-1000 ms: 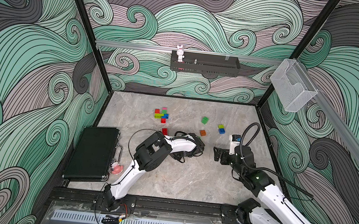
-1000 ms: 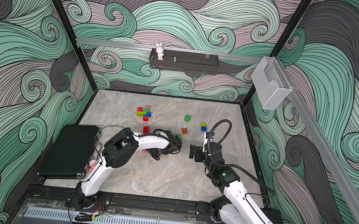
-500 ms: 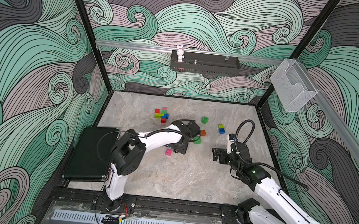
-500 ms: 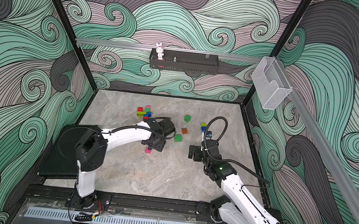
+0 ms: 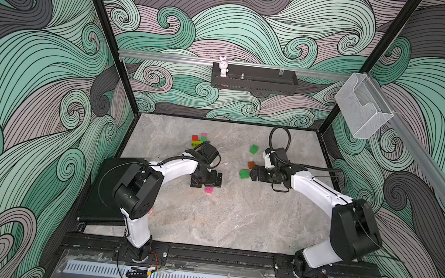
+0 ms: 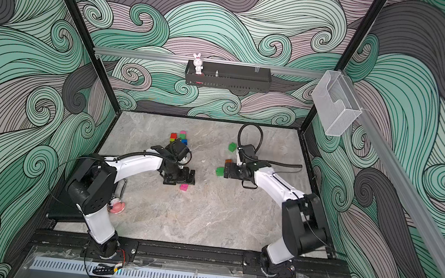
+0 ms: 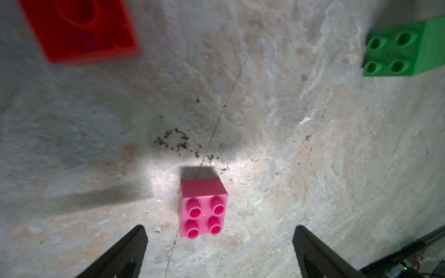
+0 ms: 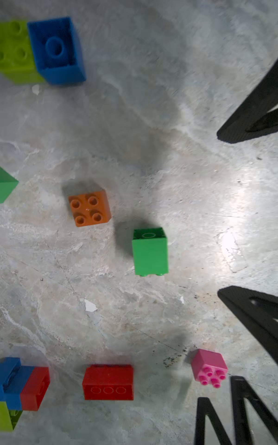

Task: Assemble the number 4 with lego
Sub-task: Place the lego brick at the center of the board, then pick up the lego brick from the center of the board.

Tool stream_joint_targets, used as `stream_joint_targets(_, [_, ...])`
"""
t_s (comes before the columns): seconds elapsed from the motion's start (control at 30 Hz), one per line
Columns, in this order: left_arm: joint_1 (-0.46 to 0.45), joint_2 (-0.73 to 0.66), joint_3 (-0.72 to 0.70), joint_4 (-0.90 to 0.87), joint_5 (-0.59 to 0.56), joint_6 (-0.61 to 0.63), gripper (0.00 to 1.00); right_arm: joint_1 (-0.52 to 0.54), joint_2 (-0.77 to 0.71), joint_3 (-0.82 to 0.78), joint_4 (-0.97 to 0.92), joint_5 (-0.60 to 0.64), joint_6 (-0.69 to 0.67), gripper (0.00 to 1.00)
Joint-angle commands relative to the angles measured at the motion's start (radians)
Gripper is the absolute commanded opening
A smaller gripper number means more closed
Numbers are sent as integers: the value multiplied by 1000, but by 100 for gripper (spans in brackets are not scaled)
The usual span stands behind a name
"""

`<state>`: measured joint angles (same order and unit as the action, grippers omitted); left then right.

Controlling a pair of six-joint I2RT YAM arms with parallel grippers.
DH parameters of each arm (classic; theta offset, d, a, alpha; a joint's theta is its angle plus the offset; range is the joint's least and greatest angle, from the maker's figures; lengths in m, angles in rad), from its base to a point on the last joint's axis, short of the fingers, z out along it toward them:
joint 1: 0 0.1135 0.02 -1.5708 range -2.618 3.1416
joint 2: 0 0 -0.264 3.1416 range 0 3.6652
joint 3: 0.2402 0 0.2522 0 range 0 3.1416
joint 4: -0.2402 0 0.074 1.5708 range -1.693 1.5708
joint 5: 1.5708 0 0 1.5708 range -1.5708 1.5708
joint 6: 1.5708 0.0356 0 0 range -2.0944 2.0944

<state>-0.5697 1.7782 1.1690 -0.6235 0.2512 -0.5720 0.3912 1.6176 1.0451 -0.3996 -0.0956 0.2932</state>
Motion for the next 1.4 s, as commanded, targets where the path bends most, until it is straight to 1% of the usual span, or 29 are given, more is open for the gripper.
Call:
stream_joint_targets(0.0, [-4,4,-27,71,118,-6,99,-11,85,106,-91,10,-76,95])
stream_joint_targets(0.07, [-4,13,-31,85,138,-16,99,-13,149,171,-120,36,-109,95])
stream_joint_targets(0.17, [-6,28,-30,87,161,-23,99,-16,251,281,-179,3,-197,94])
stream_joint_targets(0.33, [-15,30,-25,112,245,-43,99,-15,395,456,-273,-3,-291,85])
stream_joint_targets(0.4, [-24,27,-22,123,263,-53,98,-16,432,500,-293,29,-298,80])
stream_joint_targets(0.47, [-30,28,-16,110,247,-54,99,-17,464,537,-306,49,-316,76])
stream_joint_targets(0.63, [-30,-1,-20,81,173,-53,99,-16,543,630,-362,52,-346,68])
stream_joint_targets(0.8, [-28,-37,-19,47,106,-34,99,-16,579,678,-370,52,-336,55])
stream_joint_targets(1.0, [-26,-72,-26,34,56,-31,99,-15,616,717,-385,76,-328,46])
stream_joint_targets(1.03, [-24,-77,-29,34,53,-33,99,-16,619,719,-387,77,-328,44])
stream_joint_targets(1.27, [-19,-86,-39,33,41,-36,99,-15,625,723,-395,79,-332,44])
stream_joint_targets(1.37, [-18,-89,-41,33,37,-35,99,-14,617,719,-389,76,-327,40])
